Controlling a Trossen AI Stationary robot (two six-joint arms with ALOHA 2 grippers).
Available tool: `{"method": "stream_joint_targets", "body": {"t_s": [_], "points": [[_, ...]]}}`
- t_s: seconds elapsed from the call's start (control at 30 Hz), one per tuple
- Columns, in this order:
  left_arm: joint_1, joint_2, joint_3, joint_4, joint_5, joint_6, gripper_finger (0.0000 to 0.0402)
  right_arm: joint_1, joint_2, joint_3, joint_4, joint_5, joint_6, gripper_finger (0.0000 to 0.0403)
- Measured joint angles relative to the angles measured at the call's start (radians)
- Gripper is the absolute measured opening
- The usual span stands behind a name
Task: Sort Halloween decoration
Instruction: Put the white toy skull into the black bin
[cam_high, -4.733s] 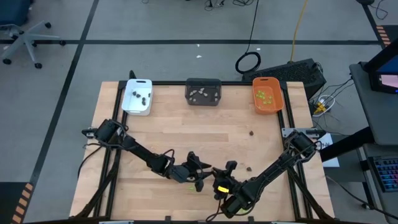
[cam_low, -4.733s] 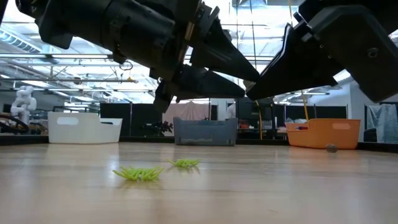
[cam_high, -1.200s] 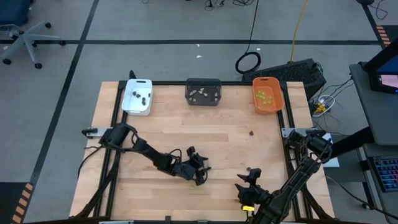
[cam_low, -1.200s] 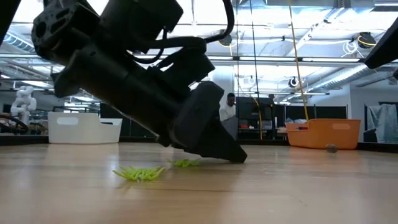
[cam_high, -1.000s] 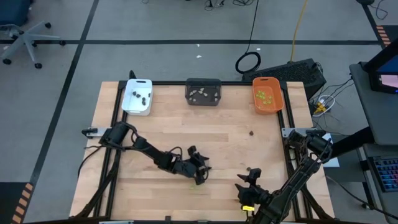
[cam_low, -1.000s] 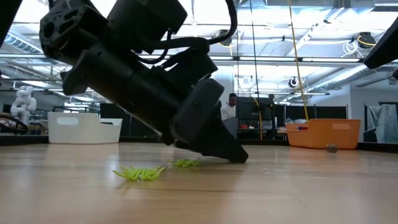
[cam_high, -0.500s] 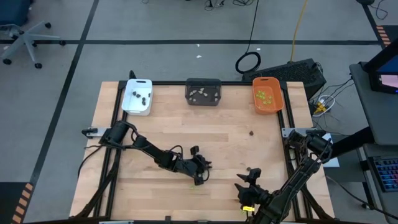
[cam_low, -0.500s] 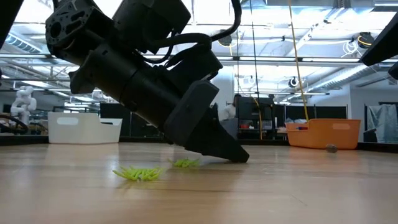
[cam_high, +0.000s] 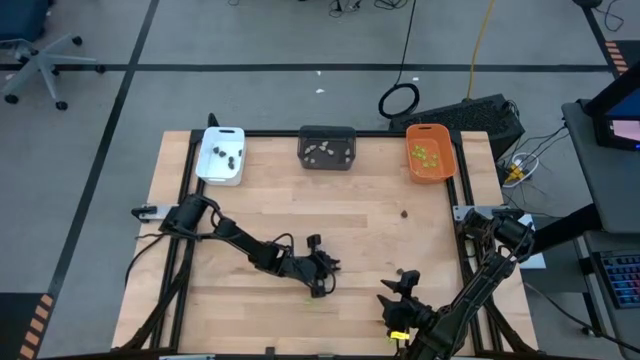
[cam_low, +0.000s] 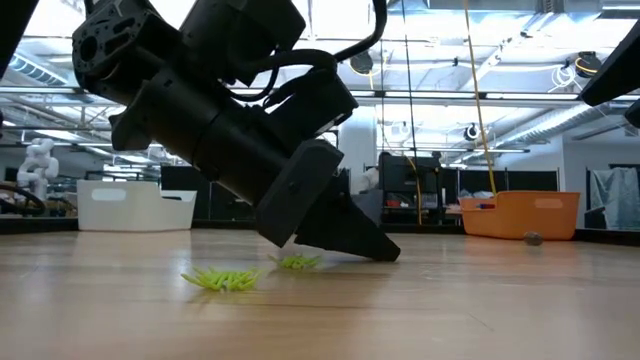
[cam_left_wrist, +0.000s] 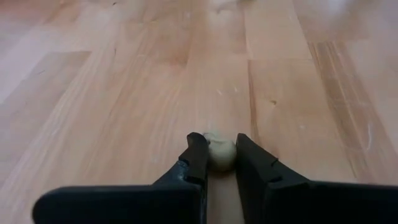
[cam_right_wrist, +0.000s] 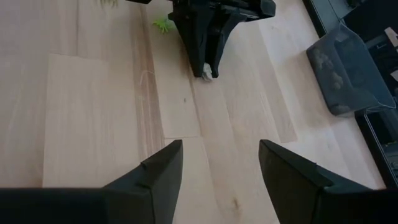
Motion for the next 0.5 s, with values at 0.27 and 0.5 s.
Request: {"method": "stream_joint_targets", "body": {"t_s": [0.27,0.5], "points": [[-0.01,-0.123,-0.002,-0.13,-0.023,0.128,0.0045,0.0,0.0,0.001,0.004,0.002,-0.009,0.0199],[-0.028,-0.215,-0.003,-0.24,-0.103,0.322,0.0045,0.0,0.0,0.001,0.008,0.023,-0.016,0.0199]]}}
